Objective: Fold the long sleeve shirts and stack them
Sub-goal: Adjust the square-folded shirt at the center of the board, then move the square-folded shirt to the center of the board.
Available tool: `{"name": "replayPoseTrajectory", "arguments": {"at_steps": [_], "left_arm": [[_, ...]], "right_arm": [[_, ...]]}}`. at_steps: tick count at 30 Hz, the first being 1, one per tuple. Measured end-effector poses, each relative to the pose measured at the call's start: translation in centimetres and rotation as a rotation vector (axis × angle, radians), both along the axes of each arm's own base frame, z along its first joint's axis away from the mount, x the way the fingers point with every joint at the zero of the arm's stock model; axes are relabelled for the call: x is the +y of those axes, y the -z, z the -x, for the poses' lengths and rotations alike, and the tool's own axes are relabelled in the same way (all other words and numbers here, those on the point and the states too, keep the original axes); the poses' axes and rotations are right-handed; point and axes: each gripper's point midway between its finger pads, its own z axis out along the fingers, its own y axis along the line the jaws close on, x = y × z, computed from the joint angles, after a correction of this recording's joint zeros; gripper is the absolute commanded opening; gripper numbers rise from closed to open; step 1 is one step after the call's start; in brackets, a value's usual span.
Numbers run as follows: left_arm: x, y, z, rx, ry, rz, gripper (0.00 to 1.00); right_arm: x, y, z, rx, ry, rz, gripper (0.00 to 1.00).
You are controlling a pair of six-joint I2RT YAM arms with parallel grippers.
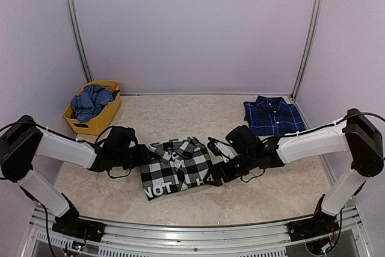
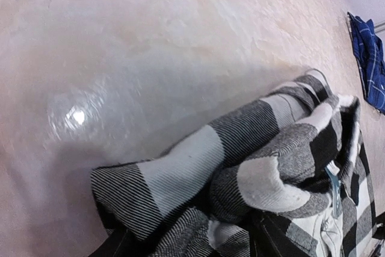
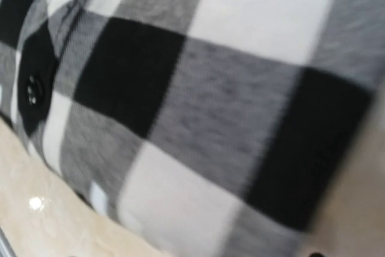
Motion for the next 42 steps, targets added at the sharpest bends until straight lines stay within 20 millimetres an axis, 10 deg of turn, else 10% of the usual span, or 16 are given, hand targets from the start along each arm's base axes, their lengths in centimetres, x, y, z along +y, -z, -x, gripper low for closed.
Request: {"name": "replayPoseTrajectory", "arguments": {"at_steps": [11,25,34,42], "left_arm": [[0.8,-1.5,-8.5,-0.064,0.046,-0.098,0.78],[4.1,-9.4,-7.1,-0.234,-0.037,-0.134,0.99],[4.8,-9.9,-5.2,-0.233,-0.041,-0.102,0.99],[4.9,-10.4,-4.6,-0.235,-0.037,-0.078,0.99]], "right_arm": [[-3.7,0.5,-1.3,-0.076,0.100,0.165,0.92],[-19.5,-7.0,-22.9,-0.330,0.667,0.323,0.93],[-23.7,-1.2,-30.6,-0.225,0.710,0.322,0.95],[-22.9,2.1,-30.8,-0.168,0.662,0.233,0.92]]}}
